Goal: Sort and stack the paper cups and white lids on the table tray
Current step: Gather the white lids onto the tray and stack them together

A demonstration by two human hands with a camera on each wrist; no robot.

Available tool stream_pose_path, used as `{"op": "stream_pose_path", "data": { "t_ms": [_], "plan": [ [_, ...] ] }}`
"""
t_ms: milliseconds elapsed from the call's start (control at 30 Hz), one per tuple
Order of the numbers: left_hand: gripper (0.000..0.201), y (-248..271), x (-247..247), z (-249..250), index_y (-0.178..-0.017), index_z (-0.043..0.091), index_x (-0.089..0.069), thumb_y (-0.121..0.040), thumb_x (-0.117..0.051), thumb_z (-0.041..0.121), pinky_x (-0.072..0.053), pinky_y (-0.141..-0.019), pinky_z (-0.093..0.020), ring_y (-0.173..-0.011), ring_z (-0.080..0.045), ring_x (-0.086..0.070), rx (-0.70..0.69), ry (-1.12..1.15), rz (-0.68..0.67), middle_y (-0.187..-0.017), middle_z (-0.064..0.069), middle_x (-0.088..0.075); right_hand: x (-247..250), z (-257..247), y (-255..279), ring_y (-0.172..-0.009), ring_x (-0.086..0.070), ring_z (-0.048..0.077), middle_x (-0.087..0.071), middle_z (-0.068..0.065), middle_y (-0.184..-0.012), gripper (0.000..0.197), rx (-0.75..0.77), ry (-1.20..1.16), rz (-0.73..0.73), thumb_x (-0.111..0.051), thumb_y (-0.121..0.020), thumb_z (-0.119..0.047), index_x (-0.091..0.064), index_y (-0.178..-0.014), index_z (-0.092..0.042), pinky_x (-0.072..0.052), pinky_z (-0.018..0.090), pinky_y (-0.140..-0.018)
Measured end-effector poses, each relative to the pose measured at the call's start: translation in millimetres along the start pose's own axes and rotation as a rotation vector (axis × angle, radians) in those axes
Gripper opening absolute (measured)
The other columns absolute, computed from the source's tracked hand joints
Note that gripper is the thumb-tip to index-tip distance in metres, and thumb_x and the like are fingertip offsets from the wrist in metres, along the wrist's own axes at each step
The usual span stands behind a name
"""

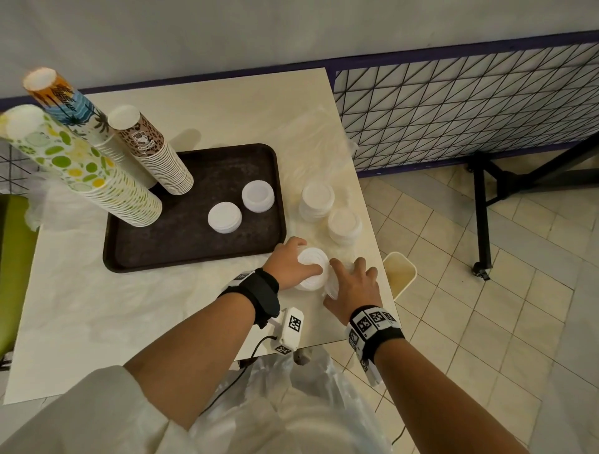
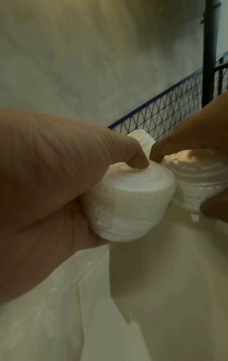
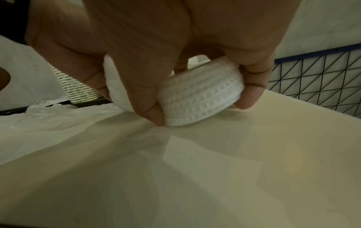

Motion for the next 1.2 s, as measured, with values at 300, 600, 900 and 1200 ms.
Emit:
{"op": "stream_pose_path", "data": {
  "t_ms": [300,600,900,1200],
  "plan": [
    [0.076,13,19,-13,-0.147,0.023,-0.042,-0.084,-0.082,0.036,-0.047,-0.107,-0.036,-0.125,-0.021,-0.052,0.023,0.256,0.044,-0.137,0.001,-0.053,18,8,4,-0.115,-0.039,0.036,-0.032,0.008,-0.131,0.080,-0.070,-0.124,-0.014,-0.074,-0.073,-0.048,-0.032,-0.140,-0.040,-0.051,0.048,-0.093],
    [0.052,41,81,-52,-0.132,0.035,-0.052,-0.089,-0.079,0.025,-0.064,-0.080,-0.050,-0.118,-0.025,-0.057,0.076,0.736,0.157,-0.132,0.001,-0.053,90,-56,11,-0.118,-0.039,0.033,-0.036,0.007,-0.134,0.082,0.074,-0.273,0.096,-0.076,-0.074,-0.045,-0.034,-0.144,-0.041,-0.044,0.047,-0.100],
    [0.050,55,173,-98,-0.129,0.034,-0.052,-0.089,-0.079,0.023,-0.062,-0.082,-0.058,-0.121,-0.032,-0.059,0.103,0.967,0.432,-0.134,0.000,-0.052,136,-183,-91,-0.119,-0.041,0.034,-0.036,0.008,-0.131,0.079,0.209,-0.347,0.121,-0.078,-0.074,-0.043,-0.034,-0.140,-0.043,-0.047,0.043,-0.089],
    [0.047,36,201,-116,-0.126,0.036,-0.053,-0.089,-0.079,0.023,-0.063,-0.084,-0.056,-0.122,-0.031,-0.058,0.130,1.026,0.457,-0.133,0.003,-0.053,114,-239,-204,-0.121,-0.041,0.038,-0.036,0.010,-0.133,0.084,0.116,-0.232,0.077,-0.079,-0.069,-0.043,-0.033,-0.139,-0.037,-0.052,0.052,-0.089]
  ]
}}
Point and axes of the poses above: each hand's wrist, its own y-axis away from the middle knuckle, its own x-axis out of the back of the hand, z = x × y, the point moved 8 cm from there along -y, towards the middle knuckle
